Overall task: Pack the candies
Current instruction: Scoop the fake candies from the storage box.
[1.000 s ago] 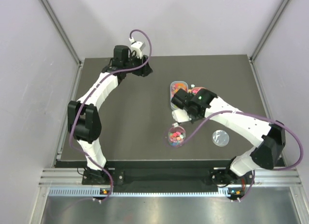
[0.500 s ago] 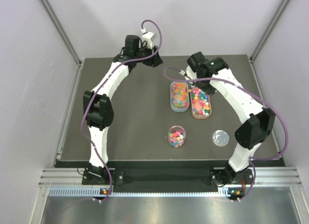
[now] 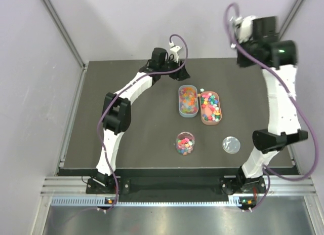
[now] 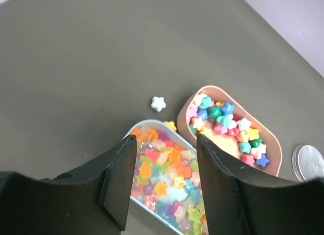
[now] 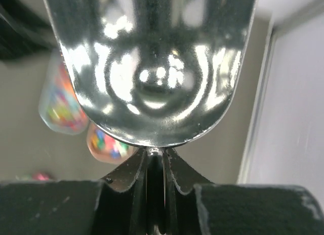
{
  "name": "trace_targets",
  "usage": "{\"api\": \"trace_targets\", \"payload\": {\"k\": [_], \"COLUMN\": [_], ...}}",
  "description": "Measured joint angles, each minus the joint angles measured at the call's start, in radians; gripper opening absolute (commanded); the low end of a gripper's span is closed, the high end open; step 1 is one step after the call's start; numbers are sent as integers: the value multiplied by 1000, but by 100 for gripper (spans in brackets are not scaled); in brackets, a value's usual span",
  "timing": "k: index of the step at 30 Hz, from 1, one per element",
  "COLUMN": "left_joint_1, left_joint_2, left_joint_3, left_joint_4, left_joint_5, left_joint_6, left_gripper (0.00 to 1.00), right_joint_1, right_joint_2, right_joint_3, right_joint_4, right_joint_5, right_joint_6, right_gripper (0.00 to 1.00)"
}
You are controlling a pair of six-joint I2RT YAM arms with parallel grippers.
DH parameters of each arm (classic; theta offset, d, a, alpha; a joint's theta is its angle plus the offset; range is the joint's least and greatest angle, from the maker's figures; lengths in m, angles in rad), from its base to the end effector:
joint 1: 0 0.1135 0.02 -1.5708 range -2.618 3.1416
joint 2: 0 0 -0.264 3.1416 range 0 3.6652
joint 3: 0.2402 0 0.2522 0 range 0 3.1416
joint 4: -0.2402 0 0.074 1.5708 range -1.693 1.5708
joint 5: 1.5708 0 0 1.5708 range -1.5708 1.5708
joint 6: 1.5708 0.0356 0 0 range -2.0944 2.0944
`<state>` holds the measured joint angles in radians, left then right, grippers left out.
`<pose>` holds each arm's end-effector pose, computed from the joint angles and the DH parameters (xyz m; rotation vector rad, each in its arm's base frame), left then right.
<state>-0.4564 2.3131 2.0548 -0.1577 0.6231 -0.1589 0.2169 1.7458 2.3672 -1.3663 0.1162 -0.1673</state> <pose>0.4798 -0.2587 0.2619 0.7119 1.9171 -1.0091 0.3042 0.0628 0.4907 -0.3834 2.2800 -0.1093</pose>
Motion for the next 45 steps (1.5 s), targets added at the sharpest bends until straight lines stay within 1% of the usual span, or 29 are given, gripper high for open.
{"api": "trace_targets", "payload": {"k": [2,5,7,10,12,14,15,17,20,23,24,25,27,30,33,36,40,41,45], "left_joint_1": [-3,-5,-6,-10,-10,-11,-12,-14,-18,-26,-29,-32,-38,-47,-56,-64,-70,-70,-77], "left_joint_2": [0,0,0,6,21,30,31,24,14,14,12,10,0,-38,-81,-98,-98,-97,-72], "left_joint_3": [0,0,0,3,27,31,27,-3,-54,-66,-66,-66,-72,-109,-162,-188,-204,-204,-135], "left_joint_4": [26,47,63,107,122,145,157,196,224,210,210,210,209,211,218,219,217,216,206], "left_joint_5": [12,13,8,-10,-23,-47,-57,-84,-120,-145,-147,-148,-150,-154,-172,-183,-175,-154,-30], "left_joint_6": [5,20,36,56,57,56,54,53,58,65,67,70,78,85,90,94,86,77,-6], "left_gripper": [57,57,58,57,57,57,57,57,57,57,57,57,57,57,56,56,54,52,52], "right_joint_1": [-32,-43,-43,-43,-45,-51,-57,-77,-135,-204,-216,-221,-219,-207,-198,-189,-156,-138,-43], "right_joint_2": [-2,-20,-38,-51,-14,76,139,227,247,243,230,194,122,87,88,71,-11,-39,-113], "right_joint_3": [160,247,216,49,-21,-8,47,133,139,140,86,-5,-232,-527,-719,-792,-811,-816,-825], "right_joint_4": [21,41,44,48,19,-3,-20,16,132,237,275,305,293,209,105,40,32,34,31], "right_joint_5": [-80,-169,-240,-342,-378,-381,-370,-360,-363,-364,-367,-370,-389,-430,-447,-455,-454,-457,-473], "right_joint_6": [28,66,92,143,170,192,201,225,299,357,362,362,350,314,274,248,230,226,215], "right_gripper": [0,0,0,0,0,0,0,0,0,0,0,0,0,0,0,0,0,0,0]}}
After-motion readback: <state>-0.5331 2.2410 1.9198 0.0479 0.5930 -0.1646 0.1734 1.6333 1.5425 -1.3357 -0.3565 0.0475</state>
